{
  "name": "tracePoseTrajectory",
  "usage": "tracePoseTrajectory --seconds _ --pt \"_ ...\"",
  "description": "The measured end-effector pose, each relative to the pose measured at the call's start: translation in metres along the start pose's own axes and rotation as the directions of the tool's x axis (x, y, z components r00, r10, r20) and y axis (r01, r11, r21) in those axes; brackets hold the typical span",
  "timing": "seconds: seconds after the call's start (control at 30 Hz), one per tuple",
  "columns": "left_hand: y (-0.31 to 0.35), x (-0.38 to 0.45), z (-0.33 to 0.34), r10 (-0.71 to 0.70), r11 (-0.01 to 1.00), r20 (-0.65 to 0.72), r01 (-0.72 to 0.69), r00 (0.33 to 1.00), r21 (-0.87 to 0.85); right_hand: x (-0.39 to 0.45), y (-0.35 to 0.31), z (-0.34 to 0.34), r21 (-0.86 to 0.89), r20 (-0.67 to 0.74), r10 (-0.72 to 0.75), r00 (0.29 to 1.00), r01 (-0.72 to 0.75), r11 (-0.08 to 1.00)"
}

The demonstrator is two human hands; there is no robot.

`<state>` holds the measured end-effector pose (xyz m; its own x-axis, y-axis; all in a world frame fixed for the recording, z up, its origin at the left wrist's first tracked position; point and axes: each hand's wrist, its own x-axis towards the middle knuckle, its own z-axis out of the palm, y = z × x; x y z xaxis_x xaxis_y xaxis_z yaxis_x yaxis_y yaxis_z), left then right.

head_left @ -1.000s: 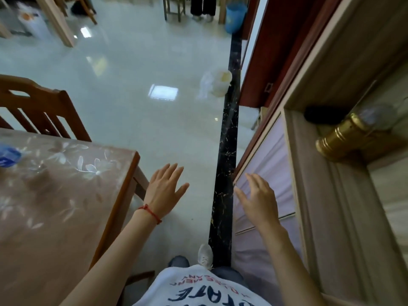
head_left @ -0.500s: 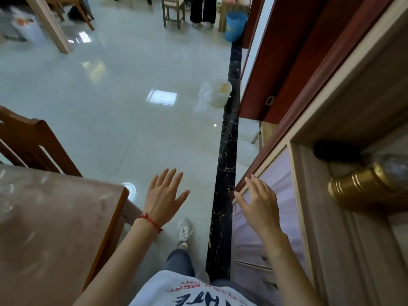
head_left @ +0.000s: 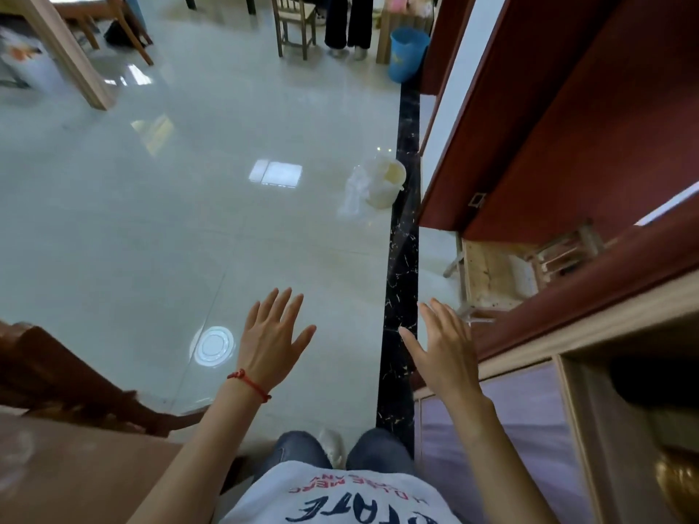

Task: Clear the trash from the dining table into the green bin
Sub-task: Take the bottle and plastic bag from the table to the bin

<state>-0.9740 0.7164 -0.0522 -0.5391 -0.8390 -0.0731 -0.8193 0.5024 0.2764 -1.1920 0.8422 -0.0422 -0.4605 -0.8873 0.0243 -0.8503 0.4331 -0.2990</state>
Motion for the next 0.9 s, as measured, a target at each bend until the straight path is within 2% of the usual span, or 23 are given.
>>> tracePoseTrajectory --seconds 0.27,0.5,0.73,0.9 --pt "-0.008 0.097 -0.005 -0.083 0.996 -0.005 0.083 0.997 -0.020 0.118 0.003 0.013 -0.015 0.025 -0.075 0.997 0.075 0.997" --pt "-0.014 0.180 -0.012 -0.229 0.972 -0.057 0.226 0.972 -0.064 0.247 -0.001 0.017 -0.010 0.090 -0.219 0.972 0.220 0.975" --pt "-0.028 0.206 -0.020 -0.432 0.899 -0.086 0.422 0.898 -0.115 0.340 -0.033 0.023 -0.012 0.123 -0.426 0.896 0.430 0.903" --pt "-0.055 0.205 -0.030 -0.584 0.810 -0.109 0.568 0.805 -0.144 0.372 -0.083 0.042 0.052 0.196 -0.583 0.788 0.585 0.809"
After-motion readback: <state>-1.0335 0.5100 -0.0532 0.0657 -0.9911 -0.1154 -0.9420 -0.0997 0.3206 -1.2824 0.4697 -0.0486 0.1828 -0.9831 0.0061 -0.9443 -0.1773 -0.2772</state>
